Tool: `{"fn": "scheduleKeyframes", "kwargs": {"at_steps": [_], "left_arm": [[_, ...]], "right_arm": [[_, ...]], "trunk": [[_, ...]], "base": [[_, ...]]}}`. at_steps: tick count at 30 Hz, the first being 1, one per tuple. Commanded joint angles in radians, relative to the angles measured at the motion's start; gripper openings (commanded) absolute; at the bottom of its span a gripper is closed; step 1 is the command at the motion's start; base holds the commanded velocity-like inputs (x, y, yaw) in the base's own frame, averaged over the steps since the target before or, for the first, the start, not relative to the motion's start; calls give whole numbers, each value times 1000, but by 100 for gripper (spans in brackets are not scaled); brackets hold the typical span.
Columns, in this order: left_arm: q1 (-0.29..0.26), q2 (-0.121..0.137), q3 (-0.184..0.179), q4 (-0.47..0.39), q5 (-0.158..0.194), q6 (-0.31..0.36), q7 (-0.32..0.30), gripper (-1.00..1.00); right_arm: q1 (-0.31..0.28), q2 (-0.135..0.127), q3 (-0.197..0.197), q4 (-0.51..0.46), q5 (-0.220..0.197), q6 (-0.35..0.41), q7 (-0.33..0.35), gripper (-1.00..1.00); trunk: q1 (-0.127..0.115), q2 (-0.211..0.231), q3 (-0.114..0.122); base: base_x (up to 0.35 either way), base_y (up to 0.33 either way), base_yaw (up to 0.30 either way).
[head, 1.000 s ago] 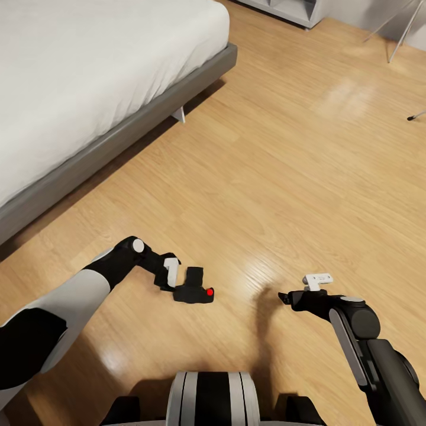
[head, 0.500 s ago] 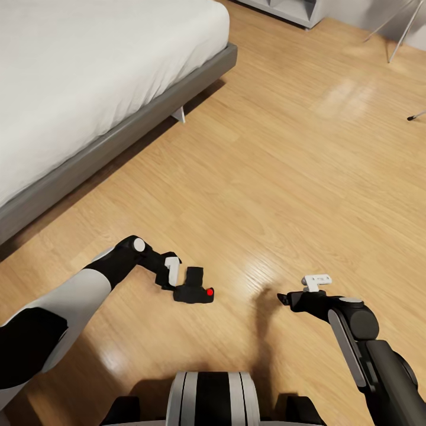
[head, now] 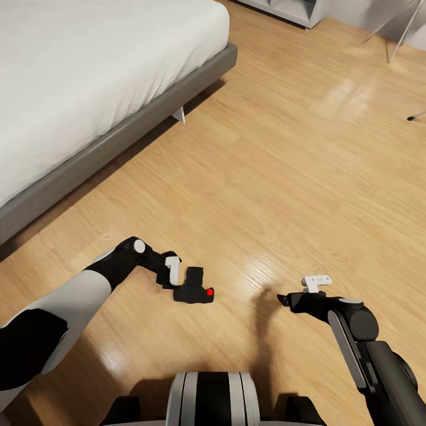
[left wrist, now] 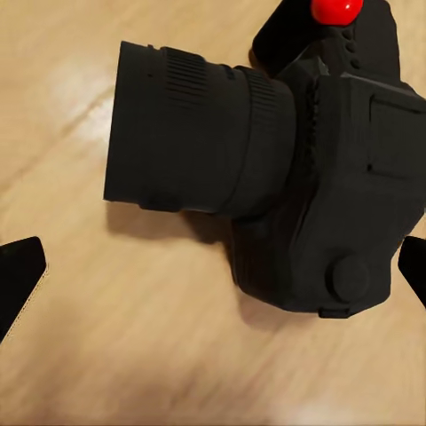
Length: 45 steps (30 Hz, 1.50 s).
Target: Attach the digital camera to the camera tripod in the bedroom.
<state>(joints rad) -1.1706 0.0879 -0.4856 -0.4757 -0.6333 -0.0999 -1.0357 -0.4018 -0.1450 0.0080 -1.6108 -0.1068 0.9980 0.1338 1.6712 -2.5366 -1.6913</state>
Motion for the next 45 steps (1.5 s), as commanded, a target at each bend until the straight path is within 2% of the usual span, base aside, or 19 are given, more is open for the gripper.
{"fn": "scheduleKeyframes", "kwargs": {"at_steps": [1, 8, 21, 32, 45], "left_arm": [[0, 1, -3, -1, -6, -10, 0, 100], [1, 0, -5, -1, -4, -12, 26, 100], [2, -2, -8, -2, -4, -20, 33, 100], [2, -28, -13, -2, -11, -36, 34, 100], [4, -36, -15, -1, -12, -49, 34, 100]], "right_arm": [[0, -1, 1, -1, -9, 4, -5, 100], [1, -1, 2, -1, -8, 4, -6, 100], [1, -1, 3, 0, -8, 4, -6, 100], [1, -1, 4, 0, -6, 5, -6, 100], [1, 14, 3, 0, -2, 5, -6, 100]], "trunk": [[0, 0, -1], [0, 0, -1], [0, 0, -1], [0, 0, -1], [0, 0, -1]], "base": [[0, 0, 0], [0, 0, 0], [0, 0, 0], [0, 0, 0], [0, 0, 0]]}}
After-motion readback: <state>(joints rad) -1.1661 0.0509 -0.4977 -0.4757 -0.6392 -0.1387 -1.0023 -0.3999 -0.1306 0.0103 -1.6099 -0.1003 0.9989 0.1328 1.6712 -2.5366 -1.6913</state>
